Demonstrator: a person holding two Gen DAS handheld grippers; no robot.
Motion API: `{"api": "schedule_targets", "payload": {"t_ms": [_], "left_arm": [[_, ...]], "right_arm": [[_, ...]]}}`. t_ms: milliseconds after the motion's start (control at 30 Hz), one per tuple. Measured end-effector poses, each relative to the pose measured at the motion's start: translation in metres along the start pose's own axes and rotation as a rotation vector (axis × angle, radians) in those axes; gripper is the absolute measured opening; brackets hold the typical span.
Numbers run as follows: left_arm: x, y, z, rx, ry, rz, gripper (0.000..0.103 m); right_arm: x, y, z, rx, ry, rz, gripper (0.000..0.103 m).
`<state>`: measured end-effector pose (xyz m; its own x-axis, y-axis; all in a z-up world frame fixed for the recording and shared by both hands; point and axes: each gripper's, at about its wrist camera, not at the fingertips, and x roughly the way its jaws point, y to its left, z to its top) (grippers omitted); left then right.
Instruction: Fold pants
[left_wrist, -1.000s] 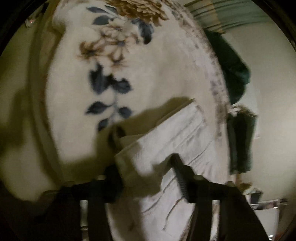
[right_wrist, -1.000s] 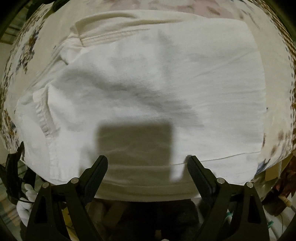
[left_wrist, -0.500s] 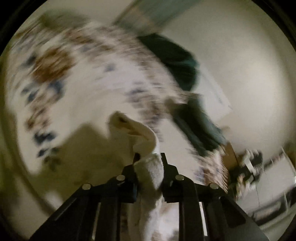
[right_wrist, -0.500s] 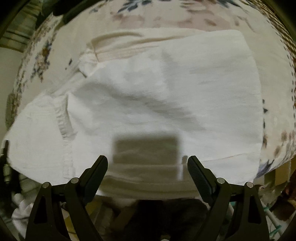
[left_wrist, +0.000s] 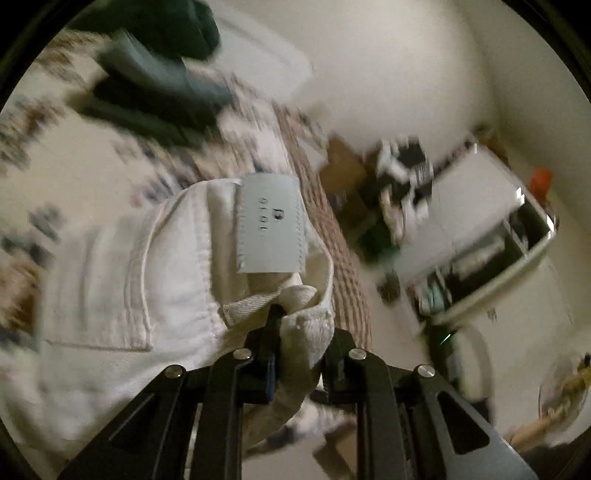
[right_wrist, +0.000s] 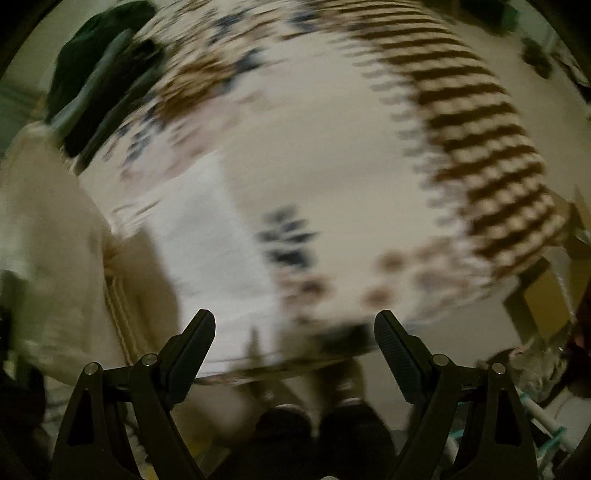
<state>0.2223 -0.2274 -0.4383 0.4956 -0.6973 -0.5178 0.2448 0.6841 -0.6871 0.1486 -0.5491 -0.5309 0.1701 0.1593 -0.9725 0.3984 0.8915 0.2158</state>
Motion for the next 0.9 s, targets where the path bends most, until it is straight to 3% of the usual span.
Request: {"api": "schedule_targets", "payload": {"t_ms": [133, 167, 200, 267, 367, 433, 533, 667, 700, 733, 800, 900], "left_arm": [[0.069, -0.015, -0.026, 0.014, 0.197, 0.059, 0.019], [0.078, -0.015, -0.028, 0.008, 0.243, 0.089, 0.023], [0.085, -0.015, -0.032, -0.015, 0.295, 0.097, 0.034], [0.092, -0.014, -0.033, -0.073, 0.362, 0.040, 0.039], [0.072, -0.030, -0.022, 0.026, 0.353, 0.096, 0.086], [0.051, -0.029, -0.018, 0.057, 0.318, 0.126, 0.087], [0.017, -0.005, -0.012, 0.093, 0.274, 0.255, 0.088], [-0.019, 0.042, 0.002, 0.120, 0.217, 0.457, 0.089], [-0.022, 0.054, 0.001, 0.112, 0.226, 0.484, 0.089], [-0.026, 0.067, 0.002, 0.092, 0.237, 0.515, 0.089], [-0.031, 0.090, 0.005, 0.046, 0.243, 0.555, 0.089], [-0.027, 0.106, 0.011, 0.012, 0.239, 0.562, 0.089]], "right_arm": [[-0.002, -0.050, 0.005, 0.070, -0.002, -0.048, 0.090], [-0.004, -0.064, 0.007, 0.083, -0.004, -0.057, 0.090], [-0.003, -0.070, 0.008, 0.090, -0.002, -0.058, 0.090], [0.000, -0.074, 0.013, 0.103, -0.006, -0.039, 0.090], [0.007, -0.065, 0.021, 0.109, -0.020, 0.093, 0.090], [0.008, -0.054, 0.029, 0.096, -0.028, 0.195, 0.093], [0.028, -0.023, 0.046, 0.021, -0.005, 0.323, 0.095], [0.071, 0.019, 0.061, -0.052, 0.036, 0.370, 0.095], [0.082, 0.030, 0.063, -0.067, 0.045, 0.357, 0.090], [0.091, 0.039, 0.063, -0.085, 0.057, 0.350, 0.065], [0.099, 0.054, 0.060, -0.096, 0.048, 0.311, 0.037], [0.084, 0.064, 0.052, -0.109, -0.014, 0.268, 0.013]]}}
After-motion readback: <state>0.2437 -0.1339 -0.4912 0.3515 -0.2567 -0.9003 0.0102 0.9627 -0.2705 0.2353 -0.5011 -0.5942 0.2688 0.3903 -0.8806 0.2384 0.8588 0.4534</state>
